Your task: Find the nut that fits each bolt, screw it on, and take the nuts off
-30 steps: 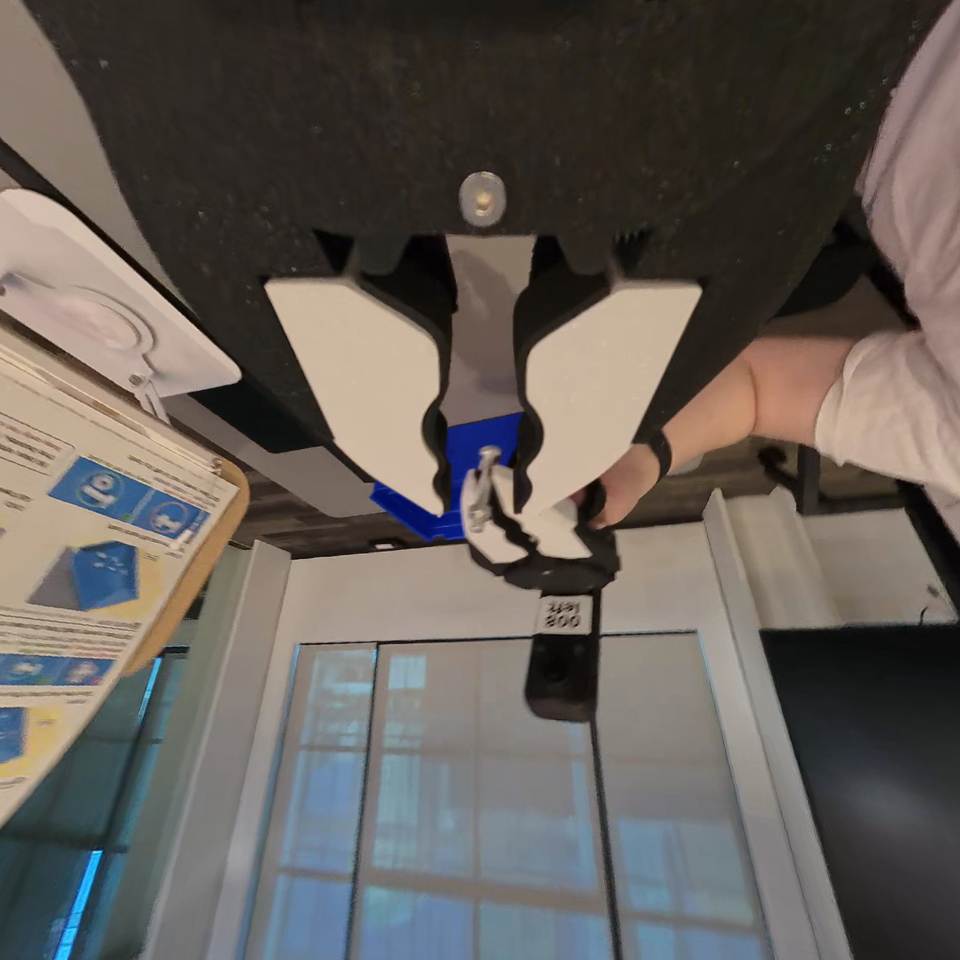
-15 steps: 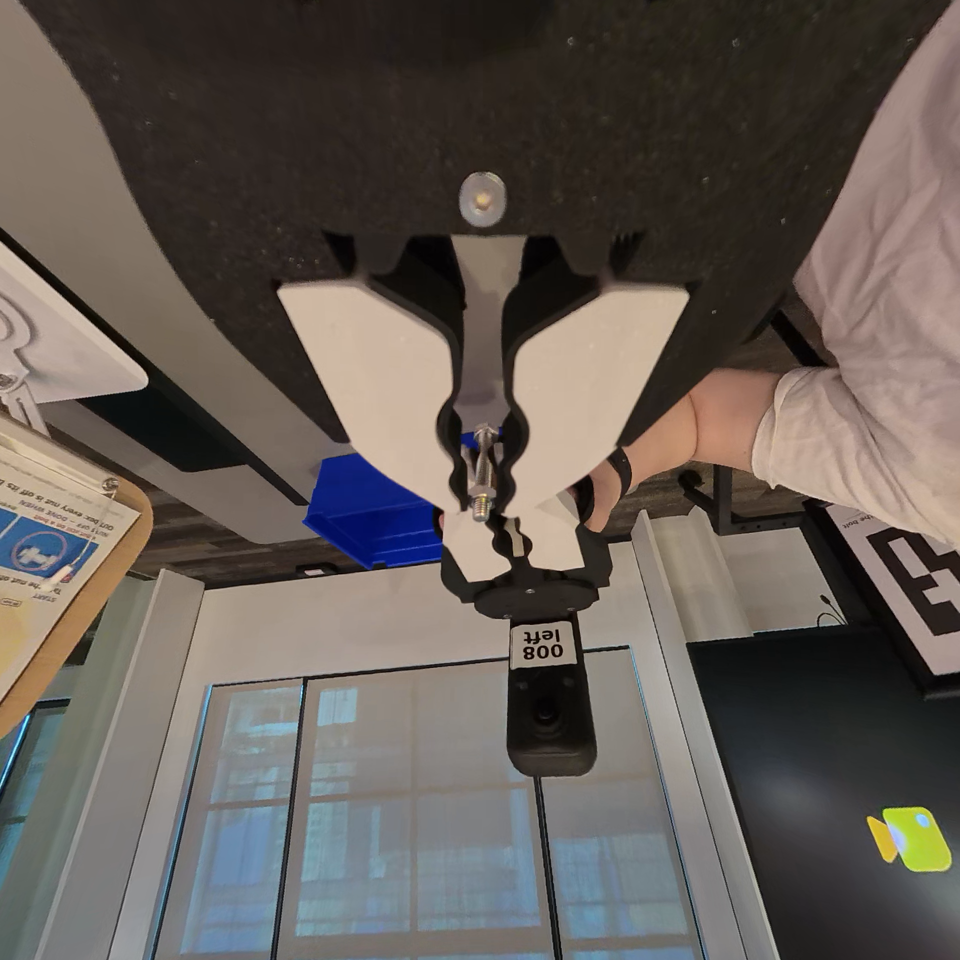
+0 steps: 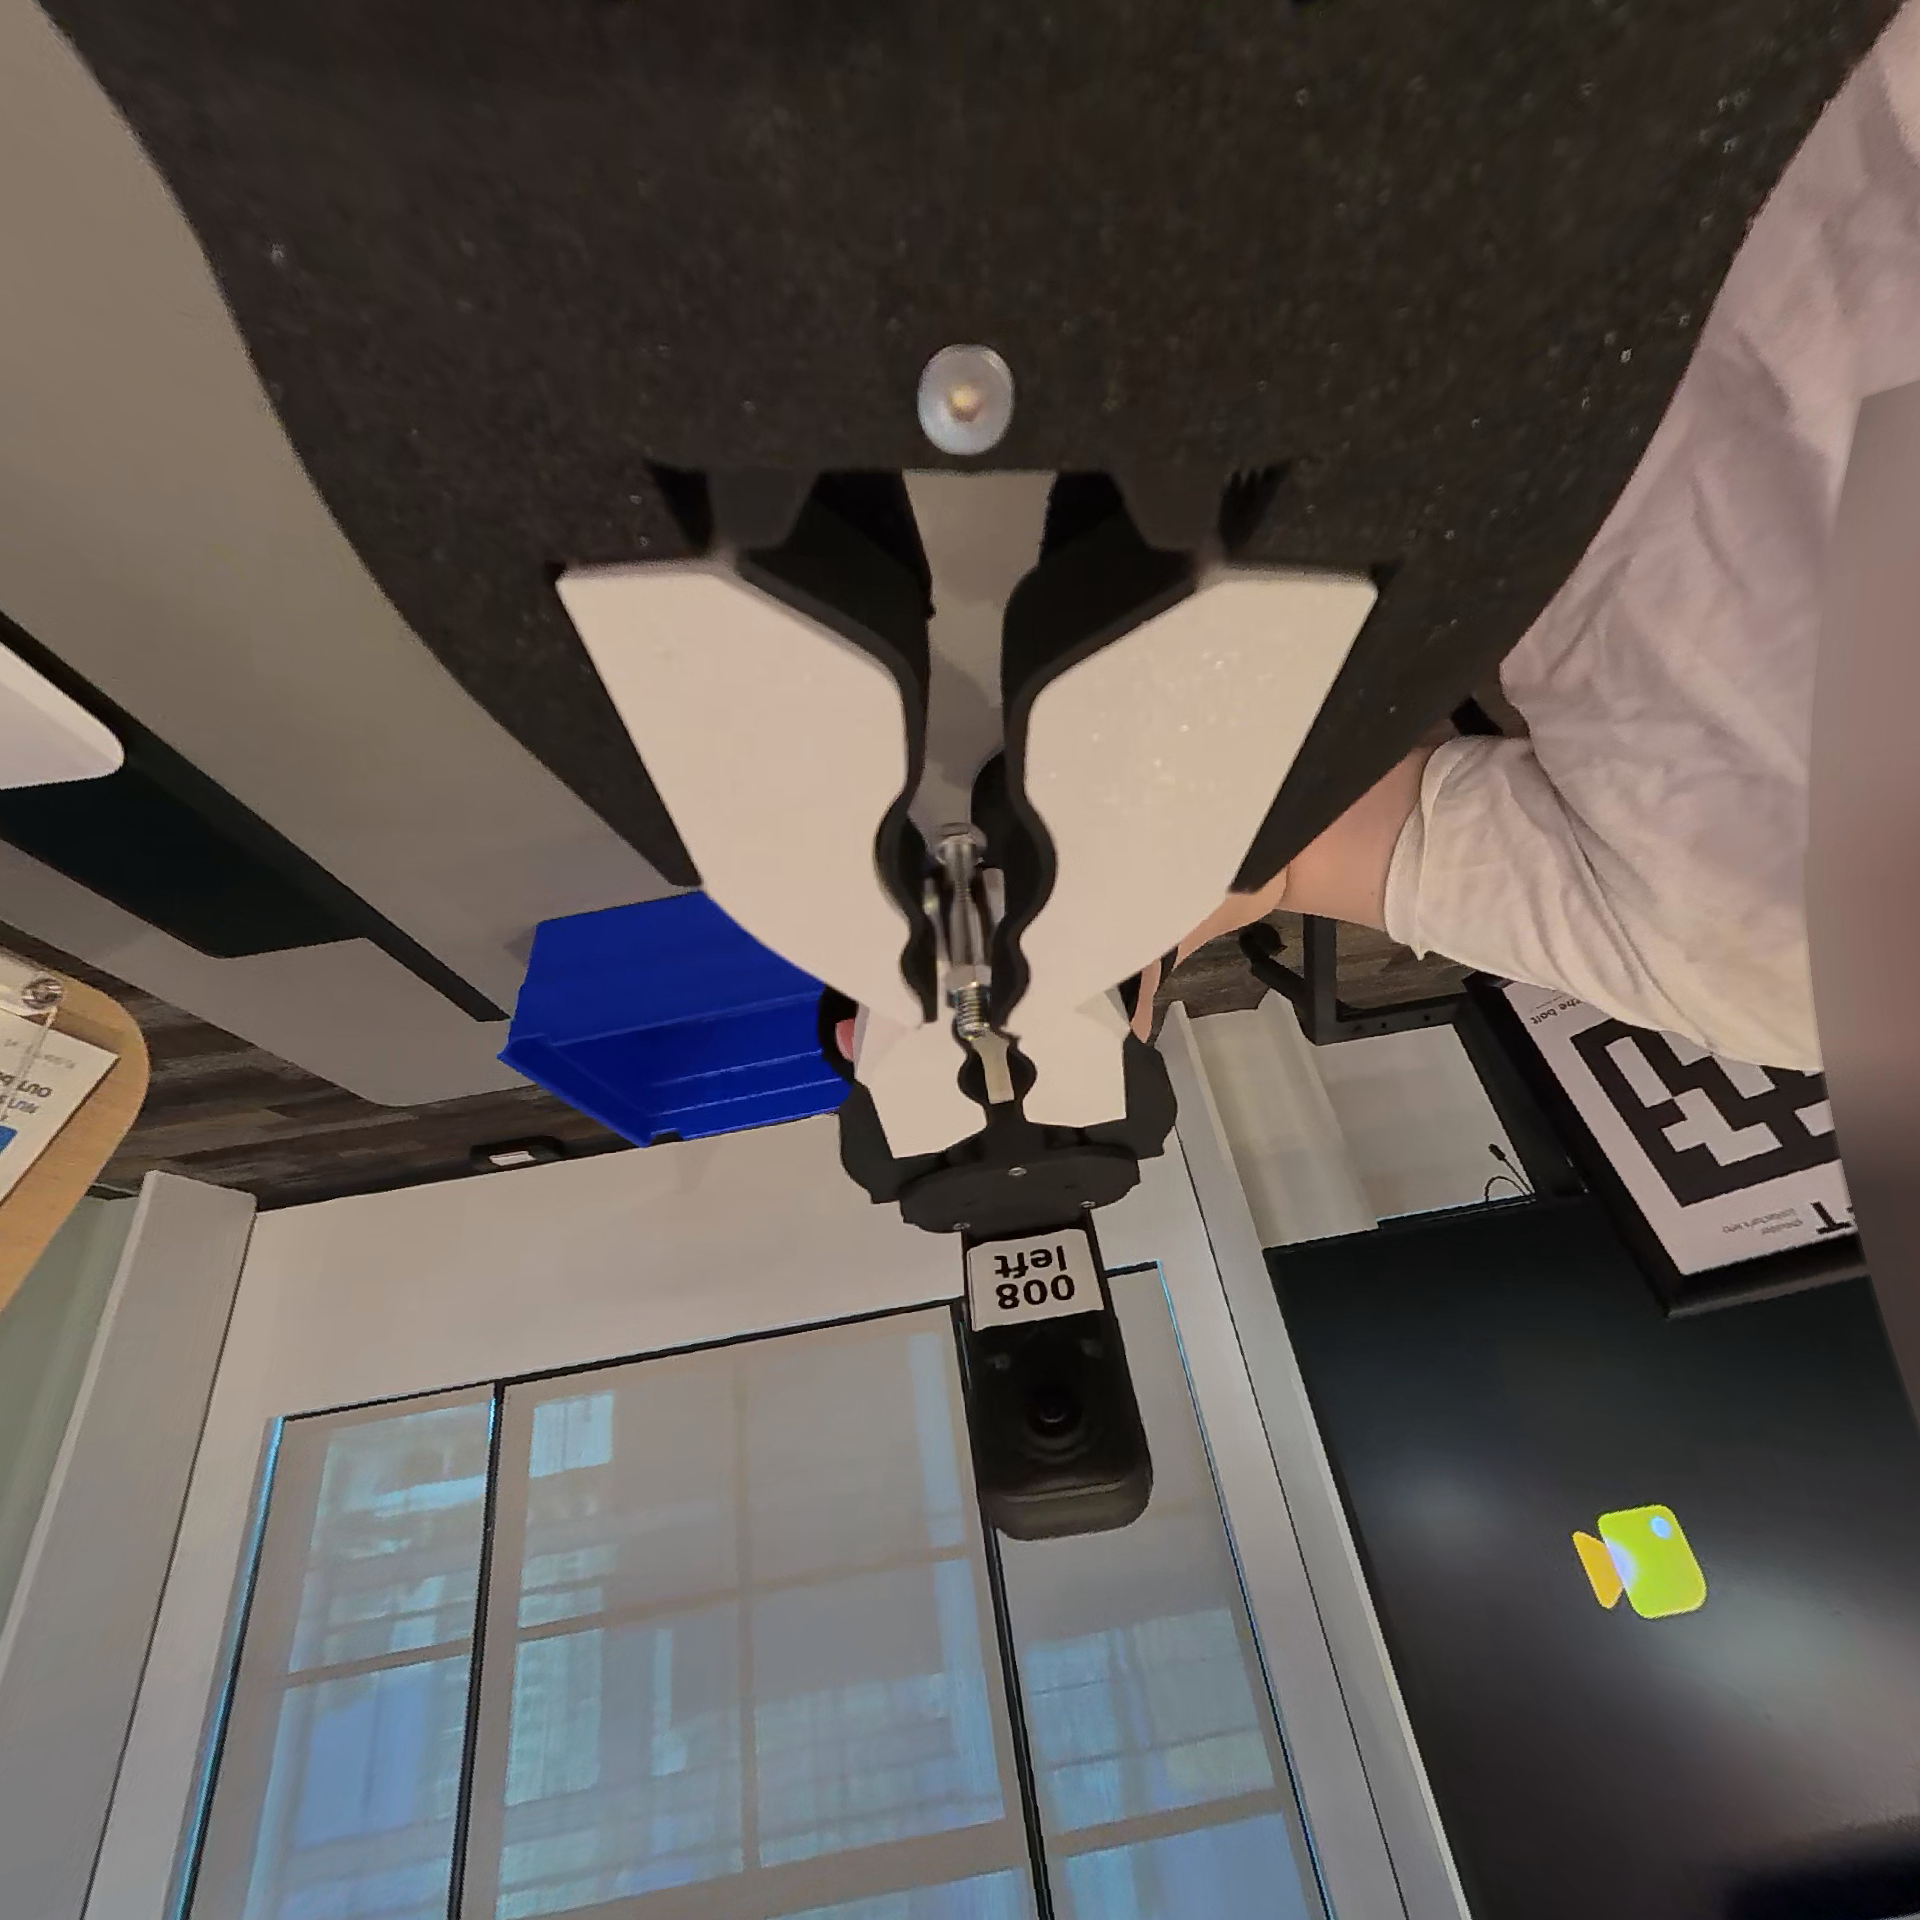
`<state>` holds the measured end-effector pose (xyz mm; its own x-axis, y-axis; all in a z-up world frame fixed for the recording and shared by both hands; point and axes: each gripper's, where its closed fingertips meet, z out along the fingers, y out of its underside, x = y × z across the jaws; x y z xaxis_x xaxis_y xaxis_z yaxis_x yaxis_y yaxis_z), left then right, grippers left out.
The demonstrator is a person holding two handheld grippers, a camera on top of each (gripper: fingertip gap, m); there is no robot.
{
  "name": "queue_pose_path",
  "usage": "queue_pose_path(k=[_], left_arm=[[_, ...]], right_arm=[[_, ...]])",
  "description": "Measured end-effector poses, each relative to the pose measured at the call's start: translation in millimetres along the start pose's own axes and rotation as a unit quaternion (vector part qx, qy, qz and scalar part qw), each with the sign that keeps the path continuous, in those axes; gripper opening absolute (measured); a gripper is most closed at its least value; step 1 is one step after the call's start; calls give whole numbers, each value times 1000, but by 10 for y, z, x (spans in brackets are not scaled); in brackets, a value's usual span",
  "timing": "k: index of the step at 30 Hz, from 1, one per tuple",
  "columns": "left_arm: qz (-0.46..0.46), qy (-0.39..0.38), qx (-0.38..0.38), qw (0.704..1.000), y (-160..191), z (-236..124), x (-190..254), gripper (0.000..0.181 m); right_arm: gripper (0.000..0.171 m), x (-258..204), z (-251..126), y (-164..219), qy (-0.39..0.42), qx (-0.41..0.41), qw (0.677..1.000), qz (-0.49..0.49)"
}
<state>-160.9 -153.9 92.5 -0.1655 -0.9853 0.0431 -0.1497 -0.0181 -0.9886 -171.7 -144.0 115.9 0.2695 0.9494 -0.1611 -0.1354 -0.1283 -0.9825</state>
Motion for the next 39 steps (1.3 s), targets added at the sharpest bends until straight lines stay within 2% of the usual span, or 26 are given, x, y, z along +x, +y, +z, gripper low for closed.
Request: queue_pose_path(k=[12, 15, 16, 20, 31, 39], left_arm=[[-8, -2, -13, 1000, 59, 28, -16, 6], [-19, -20, 5, 1000, 30, 13, -97, 35], [-20, -18, 7, 1000, 33, 12, -97, 36], [-31, 8, 1, 999, 88, 100, -7, 33], [-3, 34, -7, 999, 129, 198, 157, 10], [-7, 37, -7, 999, 127, 193, 163, 13]], right_arm=[[7, 31, 5, 67, 6, -20, 1000, 0], [7, 25, -22, -4, 2, 3, 1000, 6], [7, 27, -30, -16, 2, 7, 1000, 5], [7, -13, -28, -32, -8, 14, 1000, -1], [7, -170, 11, -34, -42, 21, 998, -40], [7, -188, 2, -52, -43, 31, 997, -54]])
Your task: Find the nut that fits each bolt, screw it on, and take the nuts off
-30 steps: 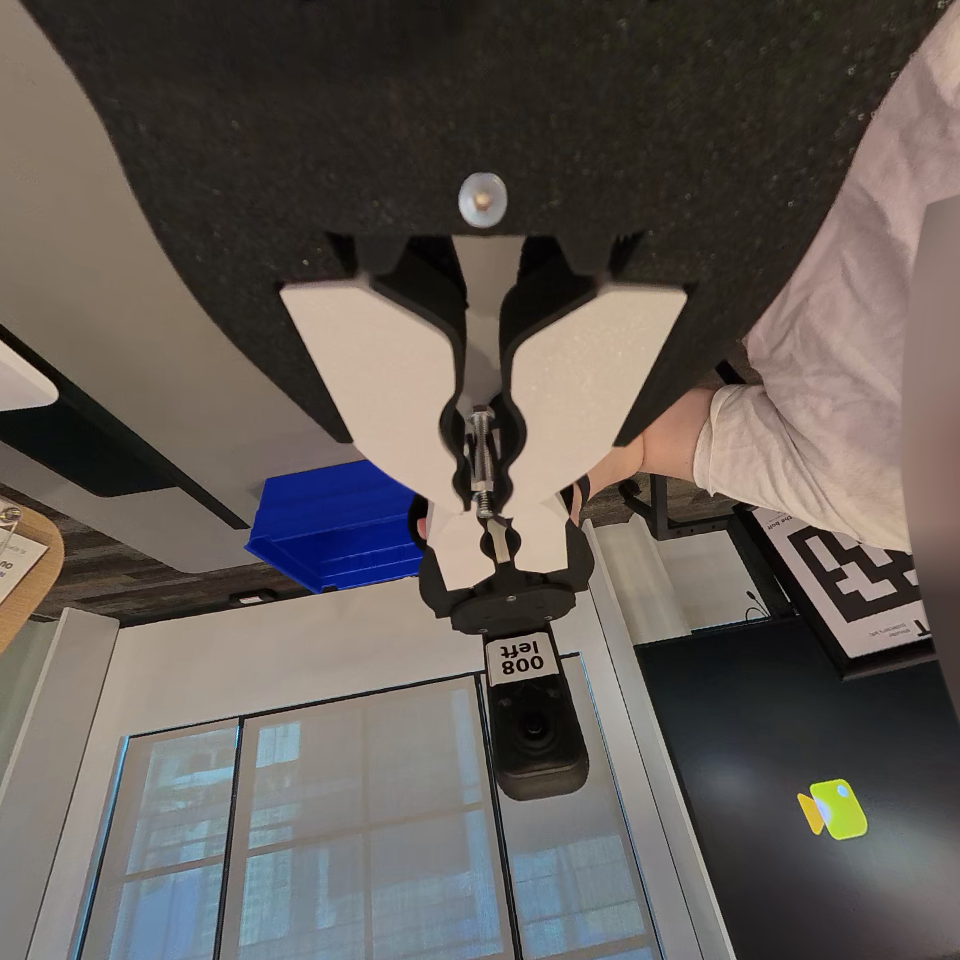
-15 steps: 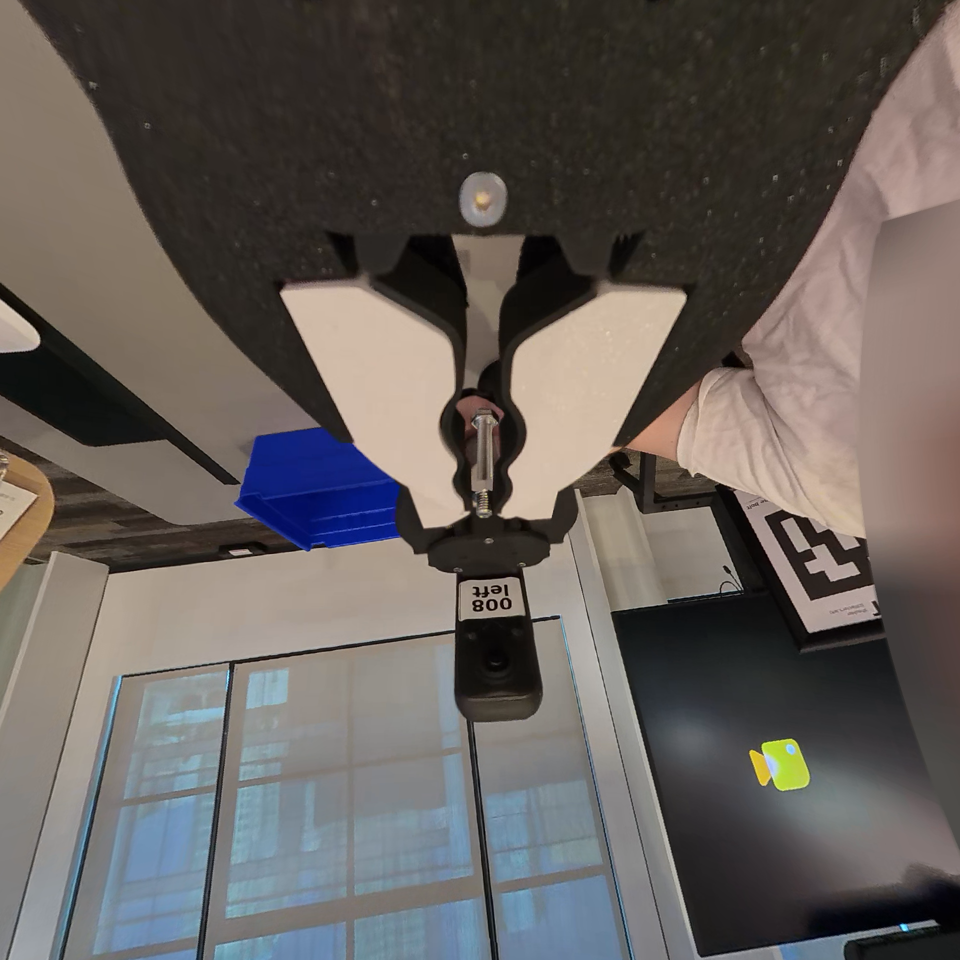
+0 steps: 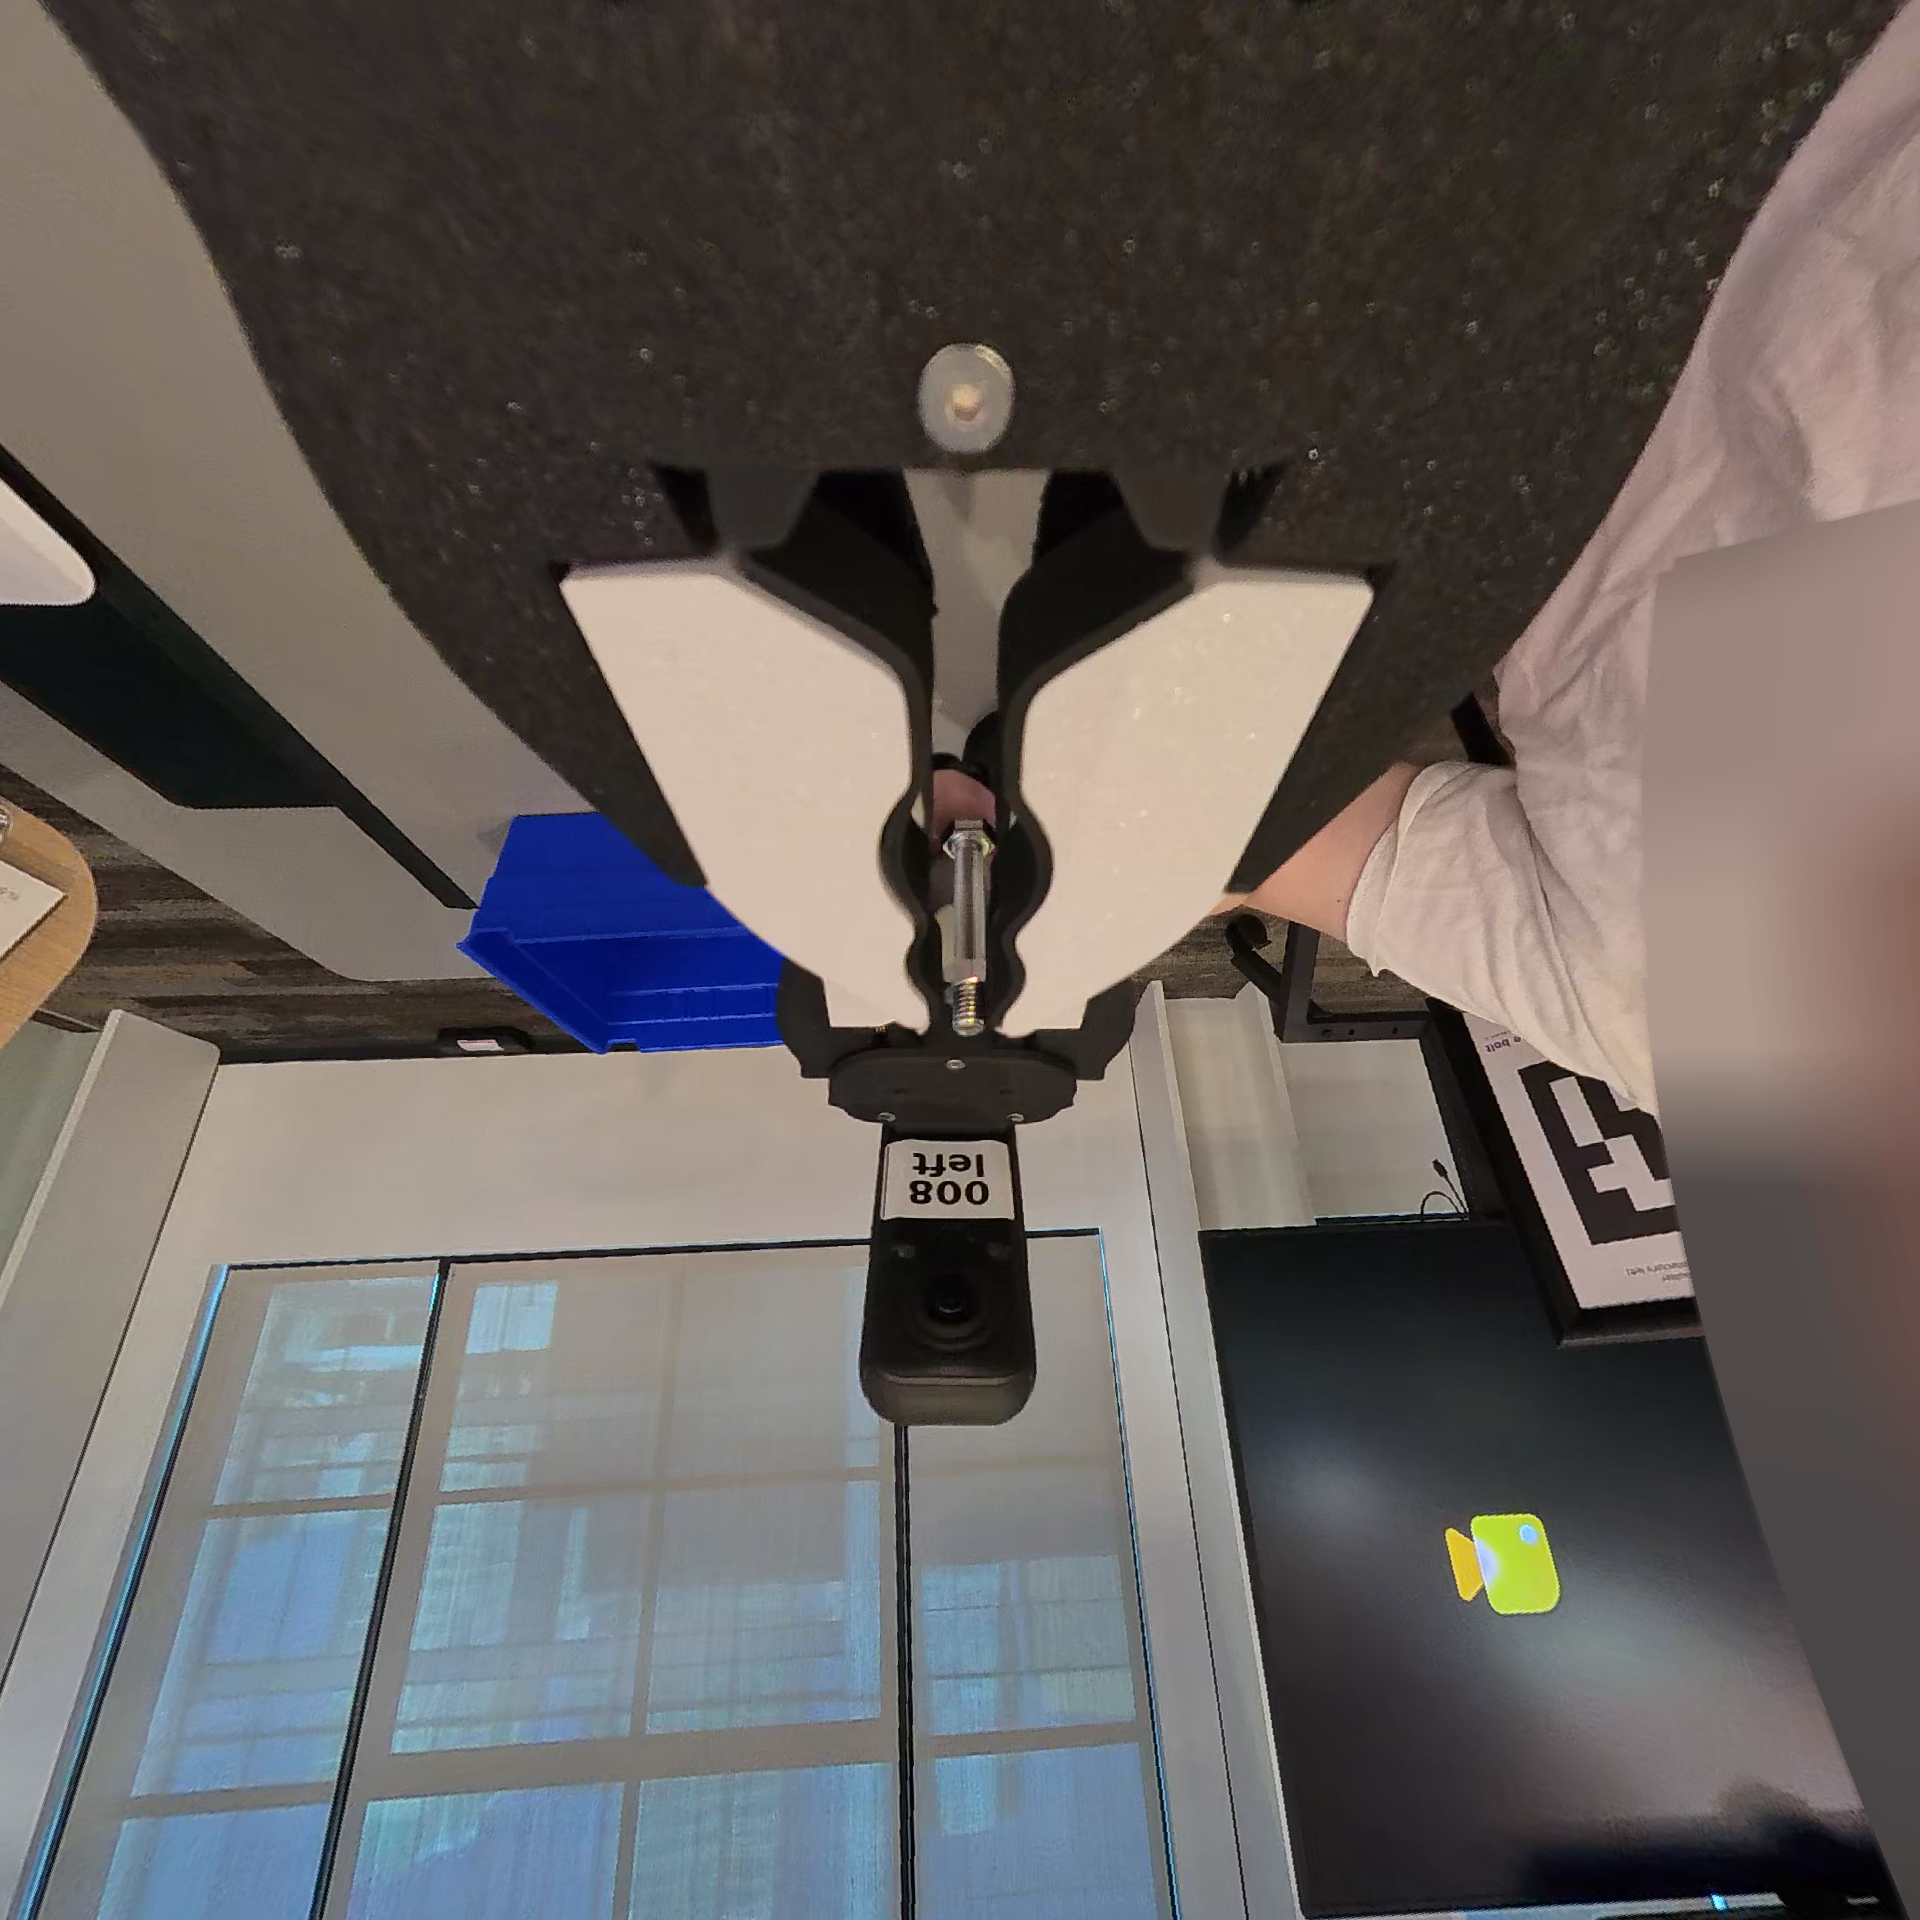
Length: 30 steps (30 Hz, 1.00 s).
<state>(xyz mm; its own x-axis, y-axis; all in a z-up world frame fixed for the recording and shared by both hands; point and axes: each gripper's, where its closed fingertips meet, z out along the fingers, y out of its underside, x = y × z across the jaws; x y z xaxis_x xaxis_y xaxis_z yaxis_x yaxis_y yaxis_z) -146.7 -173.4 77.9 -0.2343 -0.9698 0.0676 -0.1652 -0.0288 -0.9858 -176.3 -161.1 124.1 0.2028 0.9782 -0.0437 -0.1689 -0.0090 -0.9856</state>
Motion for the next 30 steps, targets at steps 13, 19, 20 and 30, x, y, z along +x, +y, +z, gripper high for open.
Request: queue_pose_path(k=[13, 19, 20, 30], left_arm=[[21, -24, -12, 999, 8, 0, -23, 7], [28, -41, -25, 998, 36, 19, -36, 7], [28, -38, -24, 999, 31, 23, -22, 7], [18, -21, 3, 1000, -70, -43, 24, 6]], right_arm=[[30, 66, -47, -46, 27, 0, 999, -18], [30, 54, 4, 32, 39, -29, 998, -32], [28, 61, 8, 42, 41, -30, 998, -32], [22, -32, -60, 16, -15, -26, 999, -20]])
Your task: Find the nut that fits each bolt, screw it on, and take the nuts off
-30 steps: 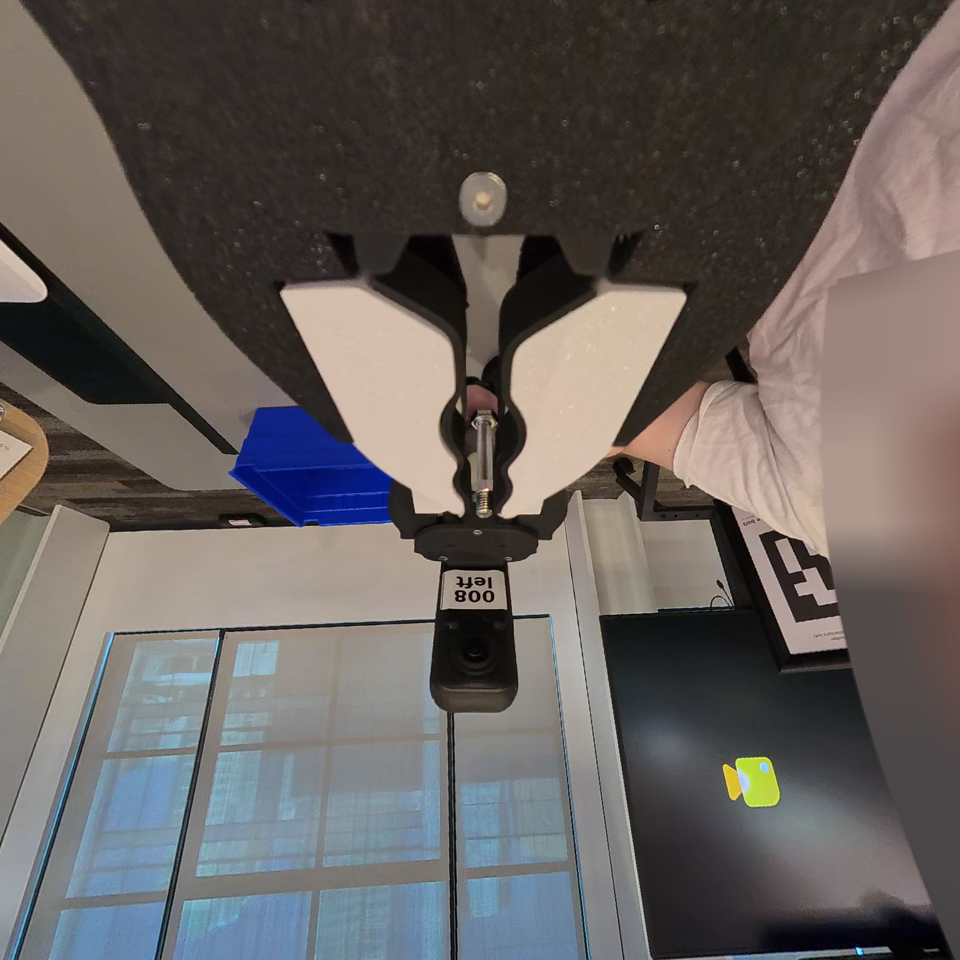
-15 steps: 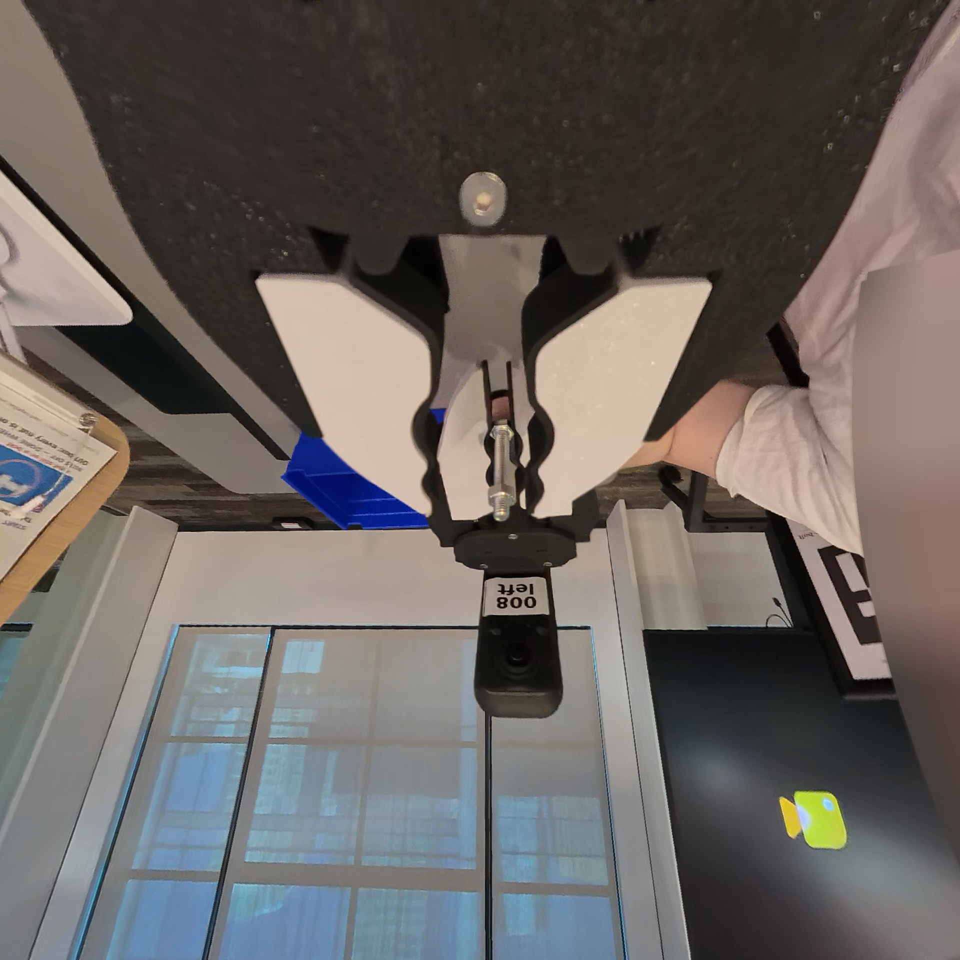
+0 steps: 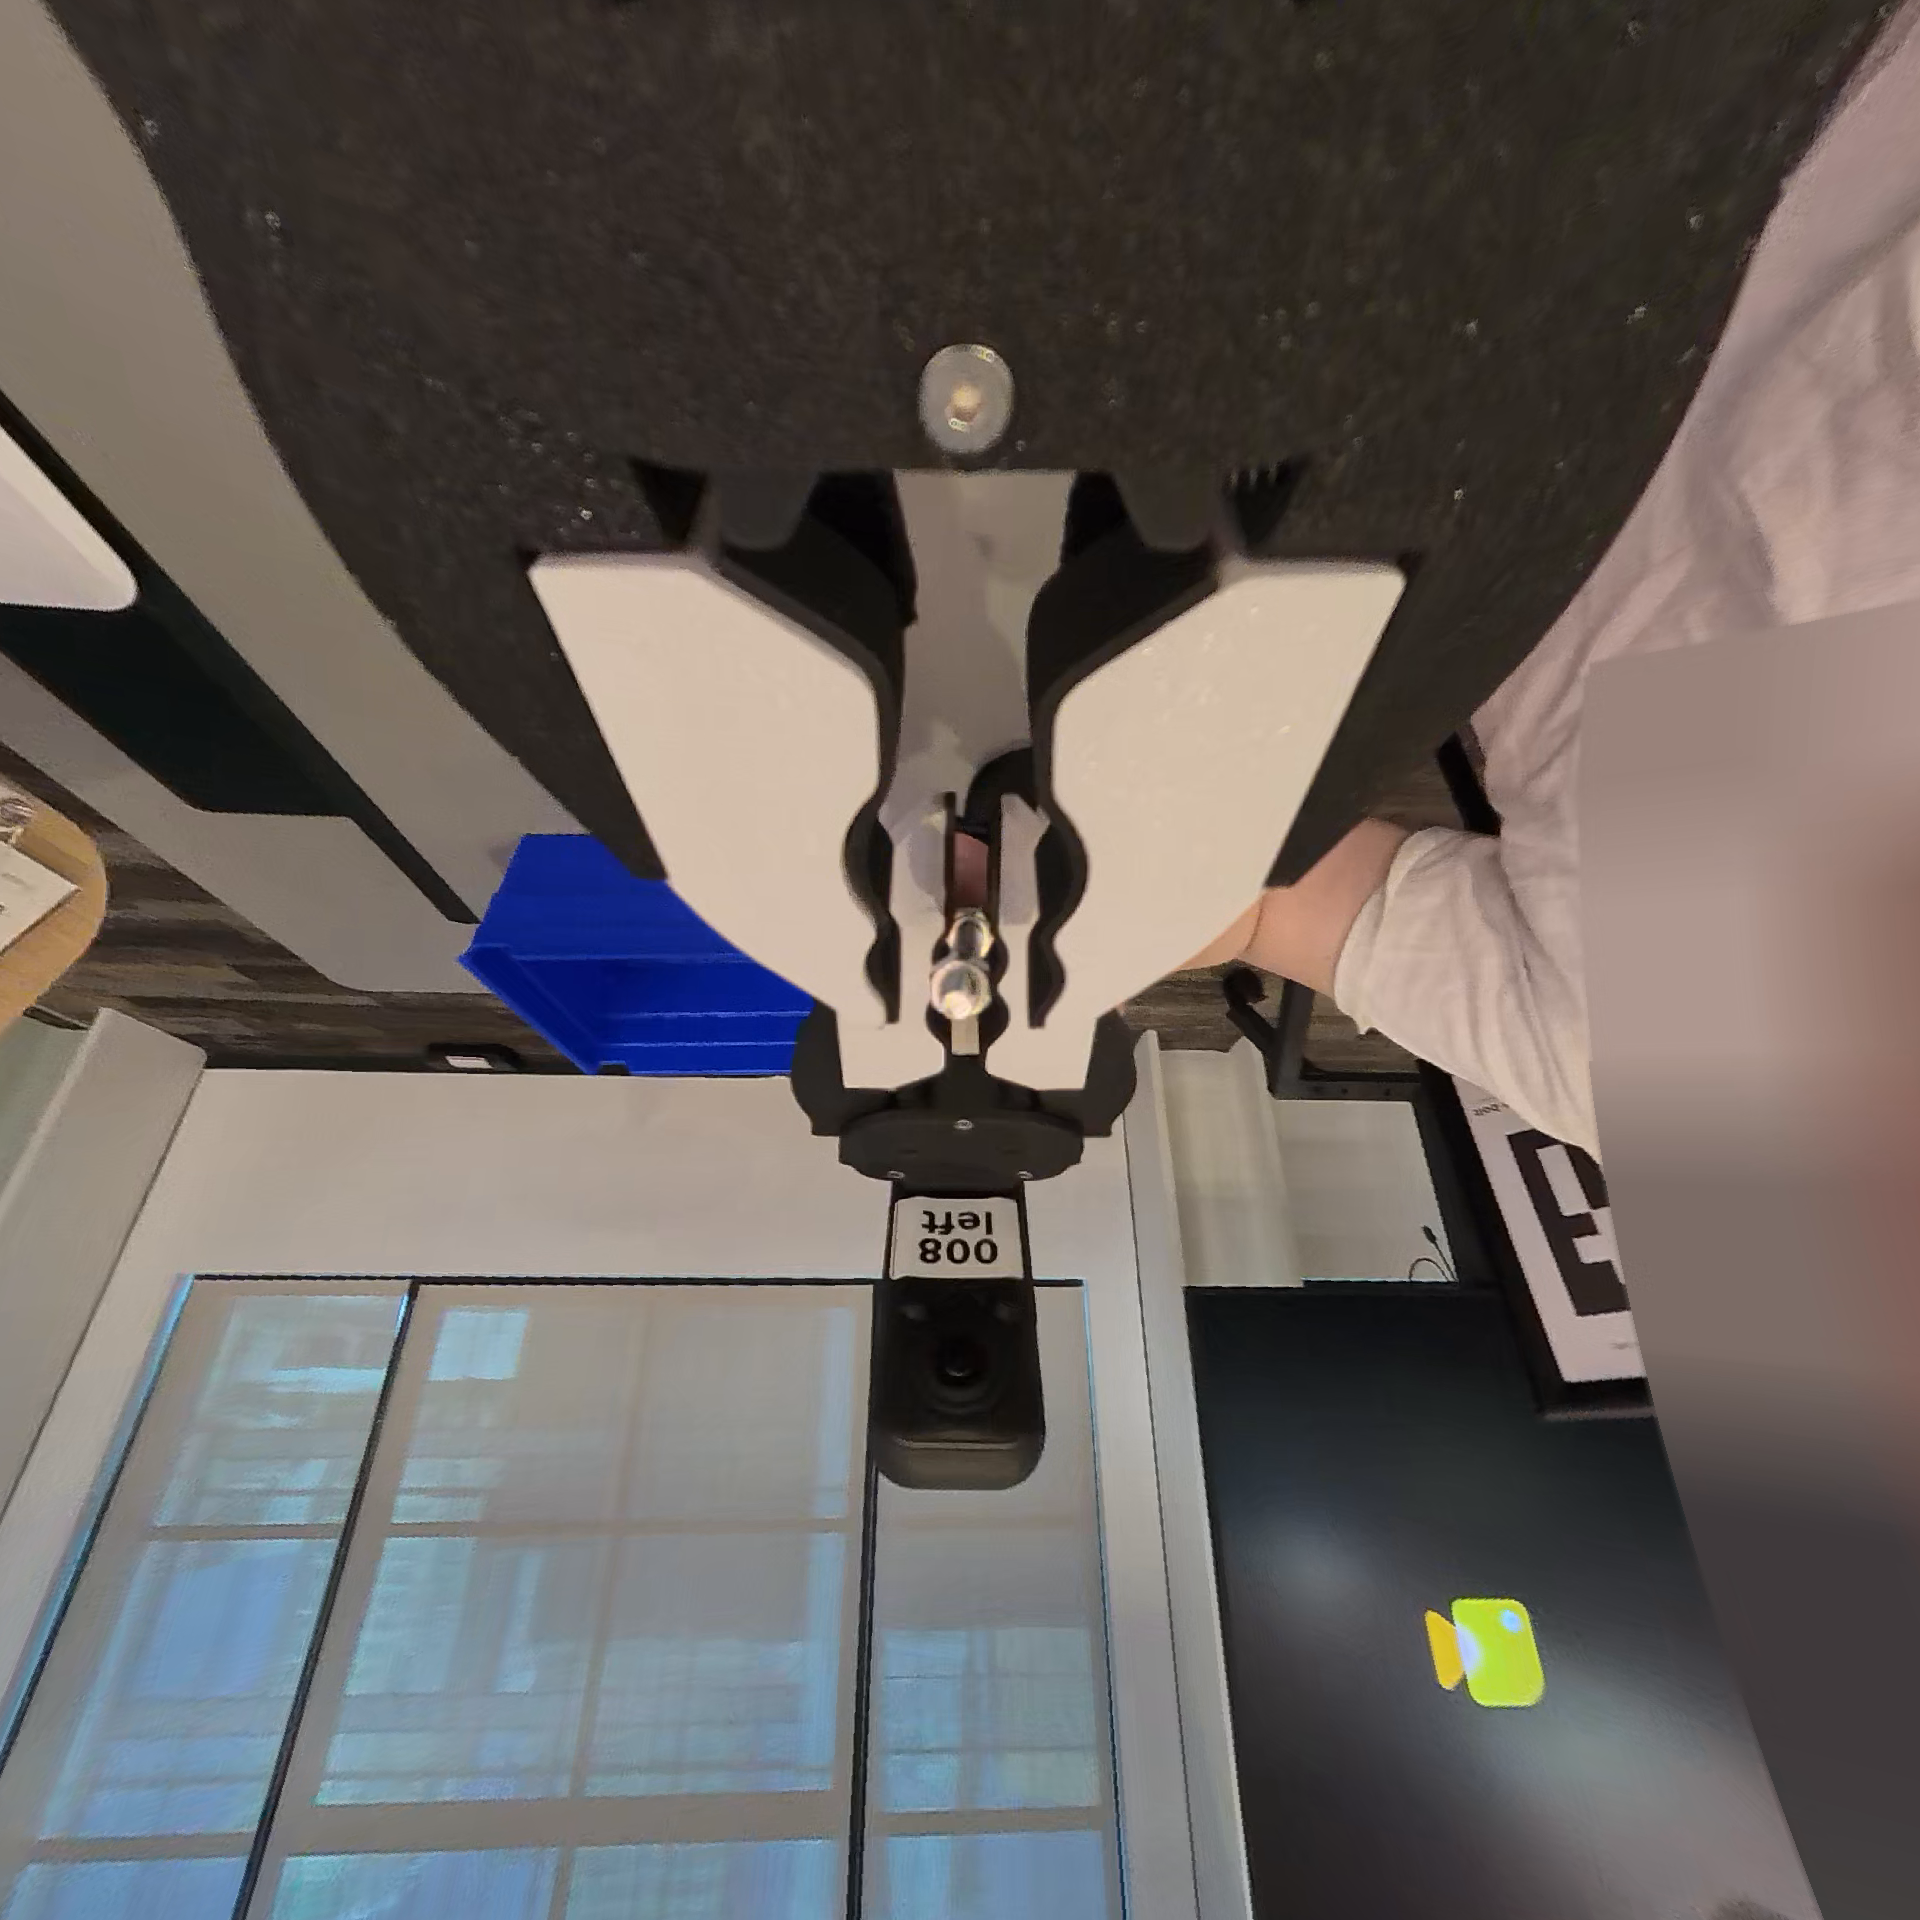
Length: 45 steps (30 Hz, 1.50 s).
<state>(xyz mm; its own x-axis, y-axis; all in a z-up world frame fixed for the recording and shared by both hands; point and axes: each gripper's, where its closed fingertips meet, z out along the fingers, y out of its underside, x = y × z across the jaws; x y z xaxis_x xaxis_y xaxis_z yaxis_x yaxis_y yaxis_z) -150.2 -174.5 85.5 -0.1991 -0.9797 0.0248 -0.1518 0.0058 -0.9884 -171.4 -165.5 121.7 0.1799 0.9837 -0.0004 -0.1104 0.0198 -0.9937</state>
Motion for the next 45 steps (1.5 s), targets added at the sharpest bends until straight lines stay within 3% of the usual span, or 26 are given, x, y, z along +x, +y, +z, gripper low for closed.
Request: queue_pose_path(k=[3, 11, 24, 45], left_arm=[[10, -5, -3, 1000, 2, 14, 10, 6], [67, -28, -35, 997, 84, 59, 35, 7], [76, -28, -62, 995, 153, 74, 41, 7], [82, -51, -71, 993, 175, 95, -12, 8]], right_arm=[[10, -15, 34, 42, 4, -9, 1000, -20], [9, -71, 78, 55, -1, -16, 1000, -25], [10, -125, 80, 105, 18, -71, 994, -86], [10, -56, 83, 144, 40, -83, 993, -79]])
